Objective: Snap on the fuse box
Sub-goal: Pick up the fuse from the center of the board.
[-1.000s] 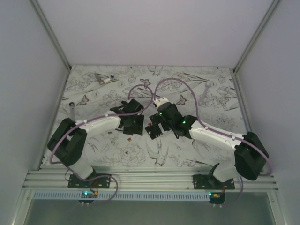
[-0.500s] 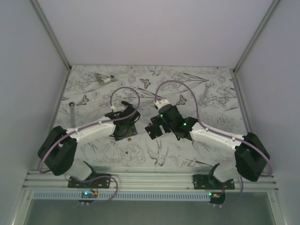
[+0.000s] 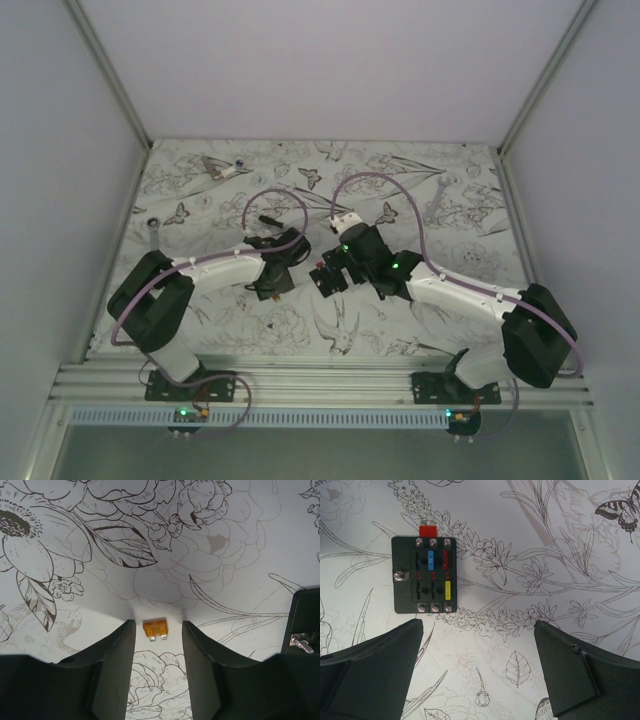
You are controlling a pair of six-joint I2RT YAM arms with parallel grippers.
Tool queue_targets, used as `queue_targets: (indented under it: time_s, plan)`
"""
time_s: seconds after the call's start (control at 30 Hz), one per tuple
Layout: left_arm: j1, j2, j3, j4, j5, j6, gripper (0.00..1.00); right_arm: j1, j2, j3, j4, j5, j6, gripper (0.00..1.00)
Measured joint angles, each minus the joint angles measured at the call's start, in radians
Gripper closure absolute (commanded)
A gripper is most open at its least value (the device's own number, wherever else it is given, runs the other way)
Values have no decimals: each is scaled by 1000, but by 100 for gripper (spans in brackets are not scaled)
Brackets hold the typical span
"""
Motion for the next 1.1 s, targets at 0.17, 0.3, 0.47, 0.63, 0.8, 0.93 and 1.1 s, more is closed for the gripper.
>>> queue_targets:
  time_s: [0.17, 0.3, 0.47, 0.63, 0.8, 0.93, 1.1]
  plan:
    - [0, 14, 7, 0, 5, -12, 58, 0, 0, 0, 0, 0, 0, 0]
    - [0, 14, 3, 0, 9, -29, 61, -1, 0, 0, 0, 0, 0, 0]
    - [0, 9, -5, 0, 8, -38, 67, -5, 0, 0, 0, 0, 0, 0]
    - [0, 4, -10, -3, 8, -45, 74, -5, 0, 0, 3, -1, 0, 0]
    - [0, 1, -10, -3, 10, -40, 80, -5, 0, 0, 7, -4, 0, 0]
    - [0, -4, -9, -3, 16, -8, 84, -5, -1, -3, 8, -8, 0, 0]
    - [0, -27, 17, -2, 27, 76, 87, -32, -16, -7, 14, -60, 3, 0]
